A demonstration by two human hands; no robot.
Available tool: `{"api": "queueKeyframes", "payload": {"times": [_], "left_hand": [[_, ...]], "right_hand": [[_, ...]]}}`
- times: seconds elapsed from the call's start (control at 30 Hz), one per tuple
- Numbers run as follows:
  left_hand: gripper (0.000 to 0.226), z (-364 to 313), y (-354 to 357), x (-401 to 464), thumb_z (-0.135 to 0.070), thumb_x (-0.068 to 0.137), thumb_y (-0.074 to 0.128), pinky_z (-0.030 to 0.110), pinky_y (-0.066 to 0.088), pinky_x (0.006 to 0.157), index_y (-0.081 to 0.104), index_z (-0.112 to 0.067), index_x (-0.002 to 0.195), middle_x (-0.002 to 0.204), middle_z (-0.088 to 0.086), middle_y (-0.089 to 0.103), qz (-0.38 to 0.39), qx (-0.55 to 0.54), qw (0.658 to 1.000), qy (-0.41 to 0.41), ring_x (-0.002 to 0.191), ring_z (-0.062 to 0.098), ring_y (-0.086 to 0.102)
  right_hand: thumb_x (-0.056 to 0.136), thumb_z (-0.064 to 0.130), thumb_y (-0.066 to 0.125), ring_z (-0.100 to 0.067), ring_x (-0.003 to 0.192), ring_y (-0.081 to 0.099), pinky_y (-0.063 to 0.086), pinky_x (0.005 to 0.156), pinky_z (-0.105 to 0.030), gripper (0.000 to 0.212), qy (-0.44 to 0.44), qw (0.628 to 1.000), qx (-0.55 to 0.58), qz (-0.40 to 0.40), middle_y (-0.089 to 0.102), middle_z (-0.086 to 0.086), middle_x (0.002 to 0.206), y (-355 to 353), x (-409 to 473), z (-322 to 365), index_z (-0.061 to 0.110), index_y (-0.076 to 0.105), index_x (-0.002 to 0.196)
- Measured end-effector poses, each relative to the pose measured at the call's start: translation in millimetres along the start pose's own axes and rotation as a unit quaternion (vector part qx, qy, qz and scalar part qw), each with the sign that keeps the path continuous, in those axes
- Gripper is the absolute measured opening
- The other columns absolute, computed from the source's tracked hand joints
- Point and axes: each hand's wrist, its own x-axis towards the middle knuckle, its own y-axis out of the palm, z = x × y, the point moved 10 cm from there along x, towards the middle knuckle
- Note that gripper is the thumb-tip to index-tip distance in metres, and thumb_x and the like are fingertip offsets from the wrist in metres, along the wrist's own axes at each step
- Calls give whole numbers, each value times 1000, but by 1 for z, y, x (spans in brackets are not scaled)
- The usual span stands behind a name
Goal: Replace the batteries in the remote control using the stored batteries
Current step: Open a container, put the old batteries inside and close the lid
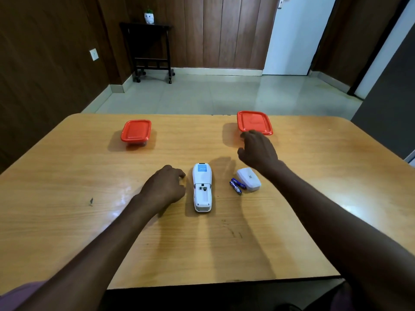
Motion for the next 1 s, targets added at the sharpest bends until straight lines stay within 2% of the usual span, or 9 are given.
{"api": "queueKeyframes", "payload": {"times": [0.1, 0.17, 0.3, 0.43, 0.73, 0.83, 0.87, 0.9, 1.0], "left_hand": [[50, 0, 0, 2, -33, 85, 65, 33, 49, 91, 59, -30, 135, 134, -2, 55, 0, 8, 1000, 4, 123, 20, 56], [49, 0, -1, 3, -33, 85, 66, 32, 49, 89, 60, -30, 134, 132, -3, 56, -4, 13, 1000, 7, 121, 19, 57], [48, 1, -1, 4, -35, 85, 66, 29, 45, 84, 60, -31, 133, 130, -3, 56, -10, 18, 1000, 10, 121, 19, 55], [49, 1, -2, 5, -35, 84, 67, 29, 44, 84, 60, -31, 132, 130, -3, 57, -14, 16, 1000, 7, 121, 19, 56], [45, -2, -8, -2, -29, 85, 66, 29, 45, 86, 63, -27, 131, 134, 0, 60, -31, -15, 999, -12, 122, 21, 57], [40, -7, -19, -4, -30, 91, 64, 28, 45, 89, 64, -24, 131, 131, 2, 65, -63, -137, 988, -17, 118, 22, 60], [36, -8, -24, -4, -31, 94, 62, 28, 47, 91, 66, -23, 129, 126, 3, 68, -78, -238, 968, -25, 116, 23, 62], [32, -9, -24, -6, -32, 97, 59, 33, 51, 95, 66, -20, 126, 121, 5, 70, -76, -371, 924, -47, 114, 26, 64], [43, -31, -2, -14, -49, 99, 50, 49, 55, 96, 62, -13, 120, 116, 17, 70, 15, -686, 720, -108, 110, 38, 66]], "right_hand": [[87, 3, 60, -42, 139, 40, 39, 113, -45, 53, -14, 994, -88, 61, 49, -26, 143, 19, 33, -8, -8, 47, 137], [89, 8, 61, -44, 145, 32, 32, 119, -50, 62, -10, 986, -135, 94, 40, -27, 150, 30, 48, -15, -7, 38, 144], [91, 6, 61, -42, 125, 48, 50, 97, -52, 43, -12, 982, -178, 68, 52, -23, 133, 31, 62, -15, -3, 53, 133], [92, -3, 58, -40, 114, 55, 52, 79, -47, 31, -21, 983, -181, 12, 60, -22, 119, 21, 63, -9, -4, 62, 122], [84, -5, 58, -38, 111, 55, 51, 83, -46, 29, -104, 987, -121, -34, 63, -20, 115, -15, 9, 42, -1, 62, 112], [83, -5, 60, -36, 107, 55, 48, 81, -44, 26, -149, 985, -51, -70, 63, -17, 111, -38, -33, 73, 3, 64, 108], [83, -5, 62, -35, 105, 55, 48, 81, -44, 26, -161, 983, -14, -85, 63, -16, 109, -46, -49, 82, 4, 65, 108], [83, -4, 64, -35, 103, 56, 49, 80, -44, 26, -170, 980, 30, -99, 64, -16, 108, -54, -64, 89, 3, 66, 108], [86, 1, 69, -31, 99, 59, 52, 79, -39, 25, -181, 963, 156, -124, 65, -14, 106, -69, -103, 105, 3, 67, 111]]}}
